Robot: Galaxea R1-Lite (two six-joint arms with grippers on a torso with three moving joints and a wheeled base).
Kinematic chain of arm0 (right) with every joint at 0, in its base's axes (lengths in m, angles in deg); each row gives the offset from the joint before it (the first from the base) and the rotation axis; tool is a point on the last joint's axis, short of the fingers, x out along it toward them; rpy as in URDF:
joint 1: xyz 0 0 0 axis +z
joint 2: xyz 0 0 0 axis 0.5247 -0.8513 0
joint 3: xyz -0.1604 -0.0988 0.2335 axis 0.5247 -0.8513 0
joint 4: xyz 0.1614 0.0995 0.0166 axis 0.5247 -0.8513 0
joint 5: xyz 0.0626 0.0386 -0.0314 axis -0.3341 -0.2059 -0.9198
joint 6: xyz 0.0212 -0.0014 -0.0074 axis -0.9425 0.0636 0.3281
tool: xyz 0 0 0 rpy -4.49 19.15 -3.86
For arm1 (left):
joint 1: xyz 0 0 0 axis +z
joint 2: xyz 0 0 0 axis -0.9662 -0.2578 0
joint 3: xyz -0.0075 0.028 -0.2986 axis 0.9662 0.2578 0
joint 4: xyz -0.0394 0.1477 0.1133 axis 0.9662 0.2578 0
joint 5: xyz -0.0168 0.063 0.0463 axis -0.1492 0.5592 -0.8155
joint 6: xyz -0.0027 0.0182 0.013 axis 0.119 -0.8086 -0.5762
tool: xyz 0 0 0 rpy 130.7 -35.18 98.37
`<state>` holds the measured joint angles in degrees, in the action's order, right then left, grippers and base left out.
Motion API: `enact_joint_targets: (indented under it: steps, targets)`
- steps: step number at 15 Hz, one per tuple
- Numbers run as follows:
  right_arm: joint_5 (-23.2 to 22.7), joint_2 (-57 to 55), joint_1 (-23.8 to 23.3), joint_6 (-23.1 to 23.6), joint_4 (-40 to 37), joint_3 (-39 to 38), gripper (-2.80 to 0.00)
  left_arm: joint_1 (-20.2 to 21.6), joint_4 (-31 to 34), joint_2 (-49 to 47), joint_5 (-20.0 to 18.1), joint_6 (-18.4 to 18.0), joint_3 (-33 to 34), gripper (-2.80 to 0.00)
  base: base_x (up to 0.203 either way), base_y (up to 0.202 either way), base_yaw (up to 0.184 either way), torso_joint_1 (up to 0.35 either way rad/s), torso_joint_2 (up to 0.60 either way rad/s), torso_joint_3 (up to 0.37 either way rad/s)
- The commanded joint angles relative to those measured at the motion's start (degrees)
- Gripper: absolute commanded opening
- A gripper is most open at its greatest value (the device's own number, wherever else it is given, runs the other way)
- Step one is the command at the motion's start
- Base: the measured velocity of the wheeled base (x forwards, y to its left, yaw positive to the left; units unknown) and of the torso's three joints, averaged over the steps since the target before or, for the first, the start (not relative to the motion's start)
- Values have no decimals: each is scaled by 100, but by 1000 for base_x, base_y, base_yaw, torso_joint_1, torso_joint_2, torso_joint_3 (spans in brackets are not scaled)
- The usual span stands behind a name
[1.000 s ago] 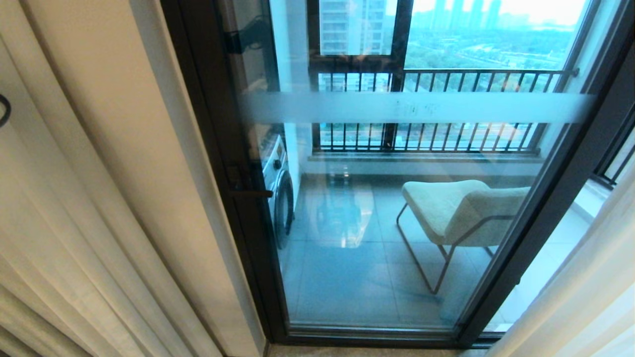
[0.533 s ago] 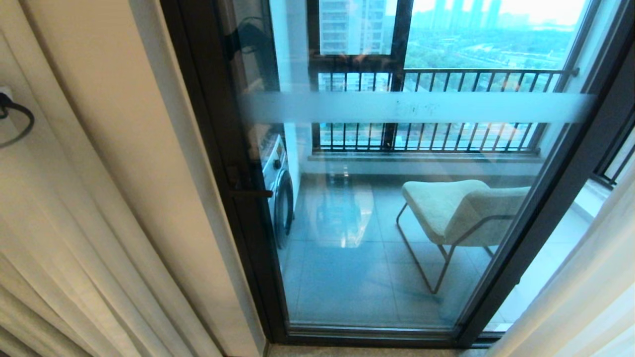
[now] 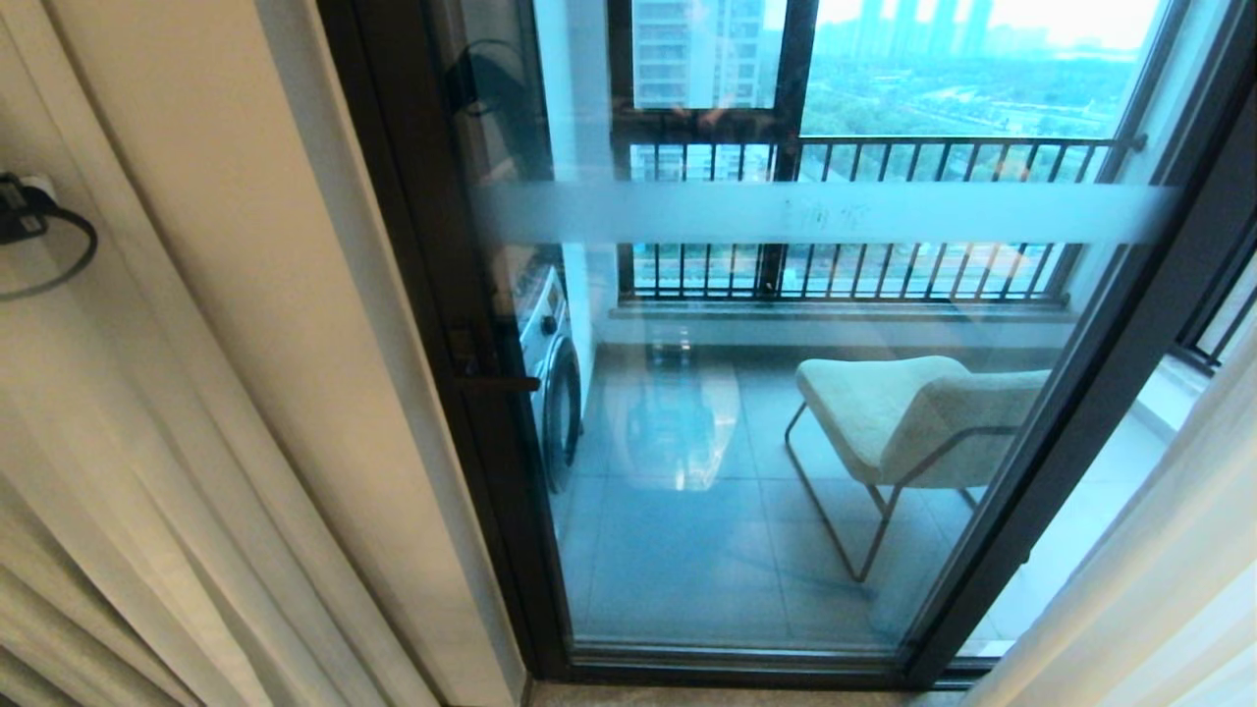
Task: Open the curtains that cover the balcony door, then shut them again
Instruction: Close the inner curtains on both sides
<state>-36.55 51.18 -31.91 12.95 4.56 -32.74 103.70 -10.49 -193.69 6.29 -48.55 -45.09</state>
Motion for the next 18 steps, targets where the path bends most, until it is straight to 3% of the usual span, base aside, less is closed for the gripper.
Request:
enact_joint_targets:
  steps: [1, 2, 3, 18]
  targets:
    - [-6, -7, 0, 4, -3, 0, -280, -23, -86, -219, 5, 6, -107, 0, 0, 0, 0, 0, 0, 0]
    - [-6, -7, 0, 4, -2, 0, -280, -38, -140, -249, 6, 11, -125, 0, 0, 0, 0, 0, 0, 0]
    - [-6, -7, 0, 4, -8, 0, -280, -71, -284, -322, 9, 8, -135, -280, 0, 0, 0, 0, 0, 0]
    - [-6, -7, 0, 4, -8, 0, -280, -104, -536, 196, -499, 11, -33, -280, 0, 0, 0, 0, 0, 0]
